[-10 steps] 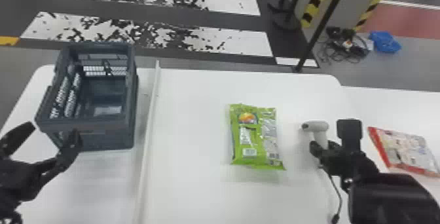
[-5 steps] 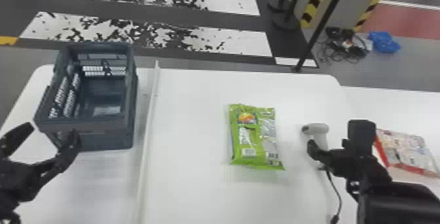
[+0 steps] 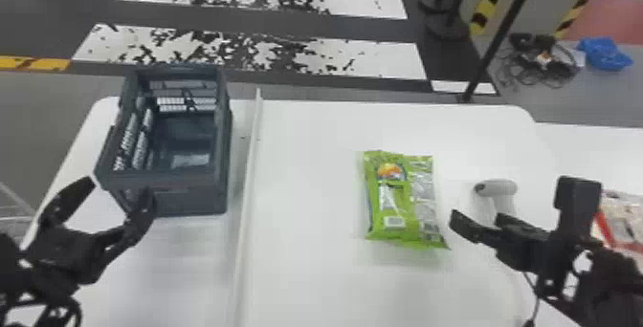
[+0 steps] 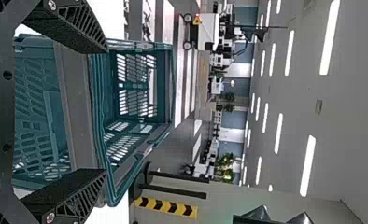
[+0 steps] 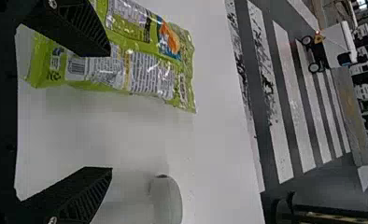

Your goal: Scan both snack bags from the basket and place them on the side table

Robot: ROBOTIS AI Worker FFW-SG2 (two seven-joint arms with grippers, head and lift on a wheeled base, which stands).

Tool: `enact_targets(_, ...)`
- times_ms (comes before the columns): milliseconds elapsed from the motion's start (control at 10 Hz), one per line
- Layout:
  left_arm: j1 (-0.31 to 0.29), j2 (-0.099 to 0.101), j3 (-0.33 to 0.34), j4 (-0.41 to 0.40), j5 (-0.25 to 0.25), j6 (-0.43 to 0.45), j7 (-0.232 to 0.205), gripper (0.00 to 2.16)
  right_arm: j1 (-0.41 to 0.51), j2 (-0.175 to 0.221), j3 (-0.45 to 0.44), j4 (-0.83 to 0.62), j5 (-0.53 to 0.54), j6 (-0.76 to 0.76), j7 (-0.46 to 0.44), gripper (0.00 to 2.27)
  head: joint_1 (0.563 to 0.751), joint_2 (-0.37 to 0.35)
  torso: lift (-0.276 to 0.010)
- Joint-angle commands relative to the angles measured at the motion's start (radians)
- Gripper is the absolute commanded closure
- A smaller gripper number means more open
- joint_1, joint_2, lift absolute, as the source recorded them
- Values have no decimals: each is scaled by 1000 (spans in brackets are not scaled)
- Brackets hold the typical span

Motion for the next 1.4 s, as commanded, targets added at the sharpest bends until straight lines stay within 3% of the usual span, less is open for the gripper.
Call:
enact_targets(0,0,0,0,1,0,0,-1,83,-13,-2,30,3,3,31,14,56,695,-41,-75)
enact_targets(700,0,3,-2,10,0,0,1,83,-160,-15,112,239,59,87,107,124,695,53,-75)
enact_targets(800,0,3,-2,10,0,0,1,83,-174,-20,117,265,62,102,127,360,695,56,-75)
enact_targets(900,0,5,-2,10,0,0,1,83,-182,-25,118,274,88,114,164,893,695,62,-75)
enact_targets(1000,-2,5,-2,10,0,0,1,83,-180,-23,125,274,108,123,169,1970,695,70,-75)
enact_targets(1100,-2,5,-2,10,0,0,1,83,-175,-26,123,271,106,145,170,2250,695,69,-75)
enact_targets(1300,-5,6,-2,8,0,3,1,83,-163,-25,103,248,80,142,178,2250,695,67,-75)
